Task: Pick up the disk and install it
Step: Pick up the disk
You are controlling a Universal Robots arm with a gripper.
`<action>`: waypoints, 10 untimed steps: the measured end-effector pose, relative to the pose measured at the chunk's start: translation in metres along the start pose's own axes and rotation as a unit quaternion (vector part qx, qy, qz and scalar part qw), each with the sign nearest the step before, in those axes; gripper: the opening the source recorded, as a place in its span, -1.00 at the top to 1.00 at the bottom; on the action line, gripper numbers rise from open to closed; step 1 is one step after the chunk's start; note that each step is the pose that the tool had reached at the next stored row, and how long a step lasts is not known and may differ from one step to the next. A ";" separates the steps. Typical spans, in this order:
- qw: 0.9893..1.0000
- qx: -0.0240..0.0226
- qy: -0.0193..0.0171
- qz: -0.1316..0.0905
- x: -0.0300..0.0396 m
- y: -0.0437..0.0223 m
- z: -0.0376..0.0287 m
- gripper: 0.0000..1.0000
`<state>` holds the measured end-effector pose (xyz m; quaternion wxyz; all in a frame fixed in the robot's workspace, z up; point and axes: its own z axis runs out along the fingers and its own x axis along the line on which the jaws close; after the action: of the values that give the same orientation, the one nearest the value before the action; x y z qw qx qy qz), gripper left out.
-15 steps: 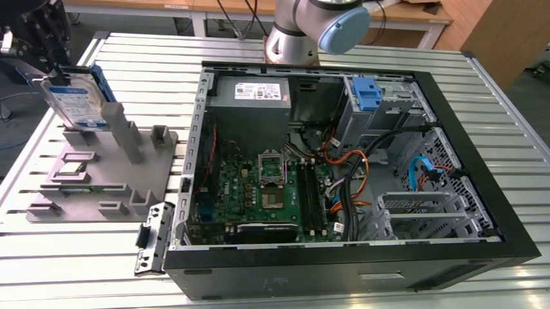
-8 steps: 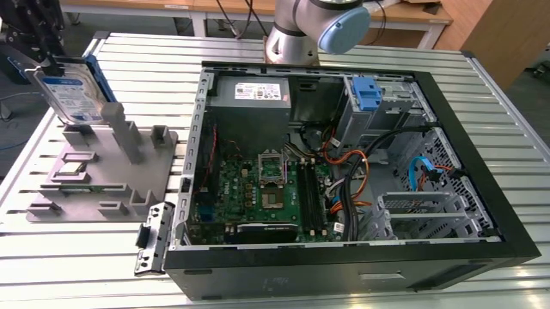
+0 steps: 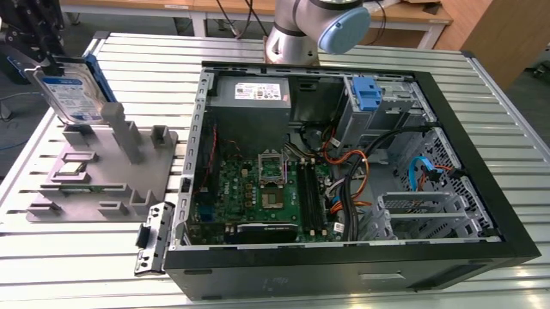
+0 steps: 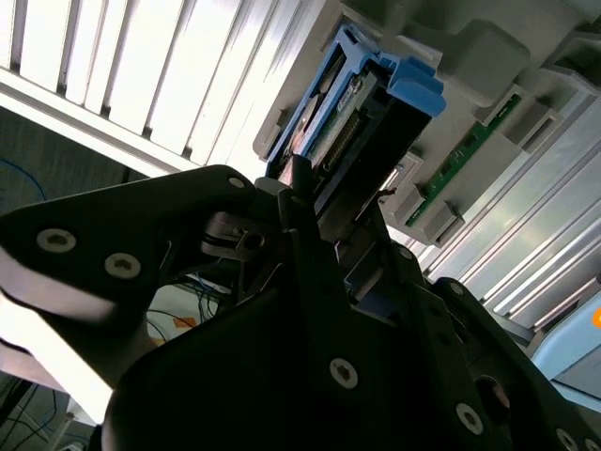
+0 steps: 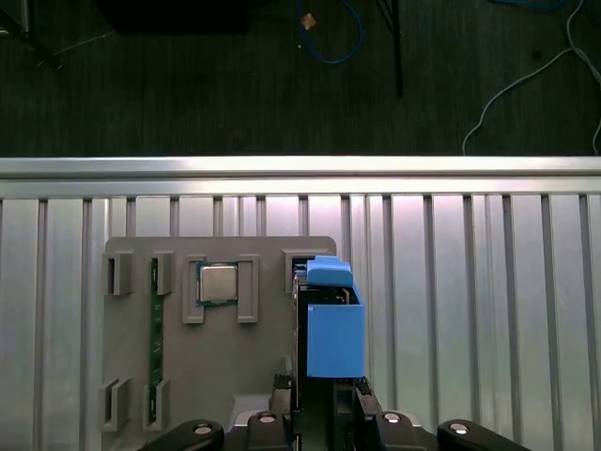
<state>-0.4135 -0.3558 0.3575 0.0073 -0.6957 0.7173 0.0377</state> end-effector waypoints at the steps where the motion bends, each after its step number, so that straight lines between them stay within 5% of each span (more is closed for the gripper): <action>1: 1.000 0.000 0.000 0.000 0.0000 0.0001 -0.0005 0.30; 10: 1.000 0.000 0.000 0.000 -0.0006 0.0004 -0.0092 0.30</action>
<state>-0.4135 -0.3558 0.3668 0.0073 -0.6957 0.7173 0.0377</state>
